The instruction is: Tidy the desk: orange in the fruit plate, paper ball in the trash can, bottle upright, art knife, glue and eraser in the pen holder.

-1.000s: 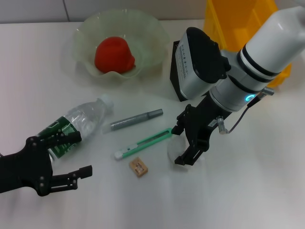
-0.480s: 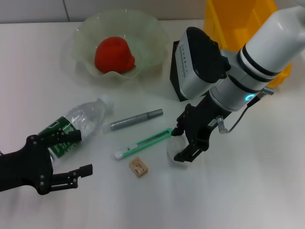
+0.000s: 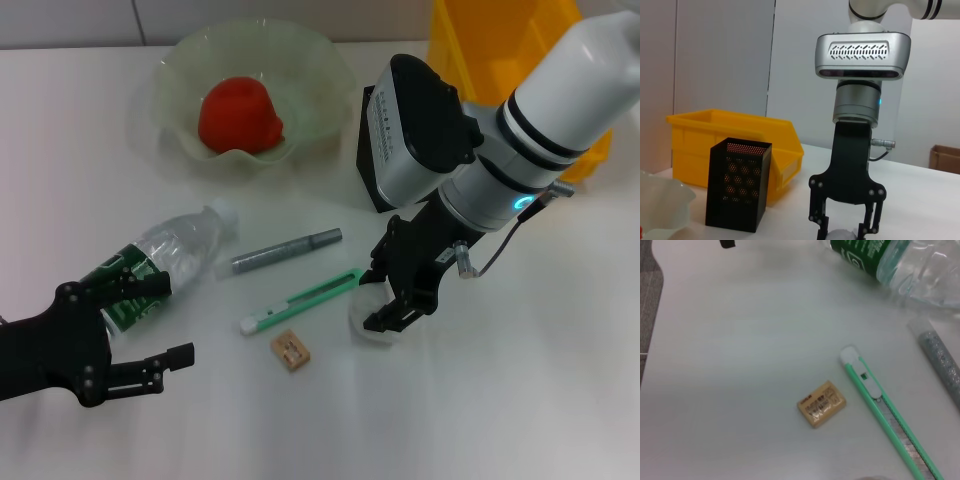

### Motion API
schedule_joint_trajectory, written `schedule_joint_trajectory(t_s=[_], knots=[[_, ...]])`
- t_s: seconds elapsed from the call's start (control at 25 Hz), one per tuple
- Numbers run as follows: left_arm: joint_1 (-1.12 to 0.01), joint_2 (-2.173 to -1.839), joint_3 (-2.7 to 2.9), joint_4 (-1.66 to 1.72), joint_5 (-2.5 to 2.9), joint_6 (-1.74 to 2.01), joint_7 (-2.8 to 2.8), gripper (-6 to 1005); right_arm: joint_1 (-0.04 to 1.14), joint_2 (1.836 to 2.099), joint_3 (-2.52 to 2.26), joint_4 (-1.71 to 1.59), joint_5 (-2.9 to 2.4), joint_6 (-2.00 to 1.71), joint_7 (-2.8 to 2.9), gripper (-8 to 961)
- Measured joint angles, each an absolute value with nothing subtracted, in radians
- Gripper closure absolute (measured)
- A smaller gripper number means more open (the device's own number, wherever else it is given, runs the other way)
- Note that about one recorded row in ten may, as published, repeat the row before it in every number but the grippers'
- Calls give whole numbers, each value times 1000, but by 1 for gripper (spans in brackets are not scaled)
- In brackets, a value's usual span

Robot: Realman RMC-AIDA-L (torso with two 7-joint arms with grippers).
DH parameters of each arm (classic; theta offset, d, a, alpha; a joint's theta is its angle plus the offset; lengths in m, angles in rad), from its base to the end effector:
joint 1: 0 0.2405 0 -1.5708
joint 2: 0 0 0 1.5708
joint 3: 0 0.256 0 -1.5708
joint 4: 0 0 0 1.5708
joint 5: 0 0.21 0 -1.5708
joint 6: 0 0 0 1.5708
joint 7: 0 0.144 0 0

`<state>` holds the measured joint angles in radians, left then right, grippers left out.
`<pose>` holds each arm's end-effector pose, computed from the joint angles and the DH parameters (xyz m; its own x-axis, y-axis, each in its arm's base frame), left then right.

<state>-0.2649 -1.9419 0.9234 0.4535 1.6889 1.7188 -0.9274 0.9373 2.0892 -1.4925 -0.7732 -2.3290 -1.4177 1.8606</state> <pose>-0.3278 0.2332 0.0163 0.7987 0.1705 0.5771 0.3304 -0.9258 -0.1837 0.1436 0.3641 -0.0857 0.9391 -0.0113 0.3435 -0.0380 -0.9967 0.0711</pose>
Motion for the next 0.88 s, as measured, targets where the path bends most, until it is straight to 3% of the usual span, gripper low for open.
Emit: schedule_joint_trajectory(t_s=[0.44,0.88], knots=[[-265,-1942,923,456,1689,1718,-928,217,934,2088,-1482,-792,-2323,-1429,1861,451],[-265,-1936,923,454,1682,1724,-933,221,813,2081,-1296,-994,-2272,-1574,1843,452]])
